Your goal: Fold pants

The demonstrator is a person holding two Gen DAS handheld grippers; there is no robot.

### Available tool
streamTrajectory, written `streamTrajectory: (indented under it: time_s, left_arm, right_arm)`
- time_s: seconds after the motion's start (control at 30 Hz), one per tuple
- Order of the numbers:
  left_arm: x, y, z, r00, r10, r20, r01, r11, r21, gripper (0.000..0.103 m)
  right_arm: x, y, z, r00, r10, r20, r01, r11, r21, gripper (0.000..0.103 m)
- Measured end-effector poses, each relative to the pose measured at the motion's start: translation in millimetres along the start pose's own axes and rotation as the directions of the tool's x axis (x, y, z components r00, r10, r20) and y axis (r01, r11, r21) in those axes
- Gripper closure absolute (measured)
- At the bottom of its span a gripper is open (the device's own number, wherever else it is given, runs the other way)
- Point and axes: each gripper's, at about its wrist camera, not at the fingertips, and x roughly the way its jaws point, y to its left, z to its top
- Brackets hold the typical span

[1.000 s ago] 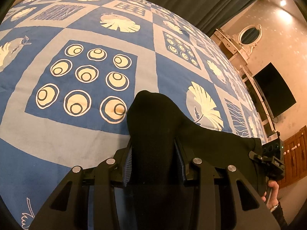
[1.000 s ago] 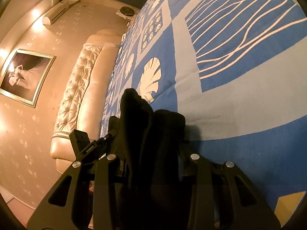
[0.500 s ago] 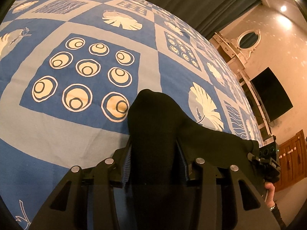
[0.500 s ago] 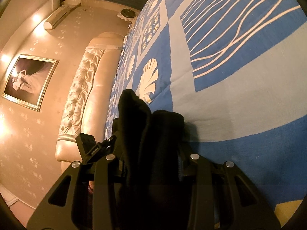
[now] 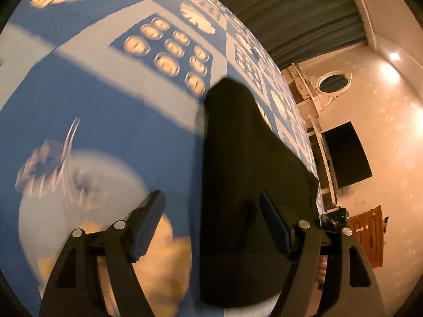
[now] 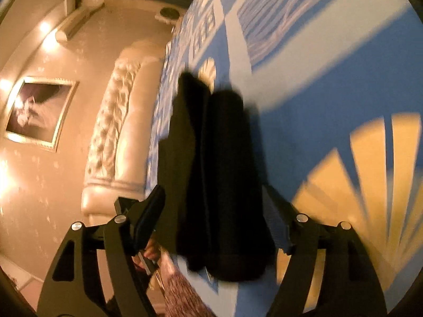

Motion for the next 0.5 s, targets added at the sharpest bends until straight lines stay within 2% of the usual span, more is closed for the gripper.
streamTrajectory:
  time_s: [0.1, 0.17, 0.23, 0.27, 0.3, 0.37, 0.5]
  left_arm:
    - [-7.1, -8.1, -24.0, 1.0, -0.003, -0.017, 0.003, 1.0, 0.017, 0.026]
    - [-4.4, -17.1, -34.5, 1.0, 0.016, -0.023, -0.015, 0.999, 0.032, 0.026]
    - [1.5, -22.7, -35.3, 0.999, 0.048, -0.022, -0.047, 0.998, 0.047, 0.026]
    - [4.6, -26.0, -35.1, 0.997, 0.068, -0.018, -0.067, 0.996, 0.057, 0.027]
    - [6.4, -27.8, -34.9, 0.997, 0.08, -0.017, -0.079, 0.995, 0.057, 0.042]
    - [8.6, -28.7, -36.2, 0.998, 0.062, -0.033, -0.06, 0.997, 0.039, 0.055]
    - [9.3, -41.2, -40.5, 0.992, 0.124, -0.022, -0.122, 0.988, 0.098, 0.059]
  right_arm:
    - [3.3, 5.7, -22.0, 0.999, -0.027, -0.035, 0.026, 0.999, -0.032, 0.029]
    - [3.6, 8.9, -29.9, 0.999, -0.047, -0.023, 0.046, 0.998, -0.044, 0.029]
    - [3.0, 9.3, -32.6, 0.997, -0.071, -0.003, 0.071, 0.997, -0.039, 0.041]
    - [3.1, 8.3, -33.2, 0.997, -0.081, 0.001, 0.081, 0.996, -0.032, 0.054]
    - [0.4, 3.5, -34.9, 0.998, -0.068, 0.006, 0.068, 0.998, -0.018, 0.061]
    - [-3.3, 3.6, -40.1, 0.999, -0.049, 0.017, 0.05, 0.999, -0.018, 0.066]
    - [-12.0, 10.0, -47.6, 0.998, -0.045, 0.033, 0.046, 0.998, -0.033, 0.07]
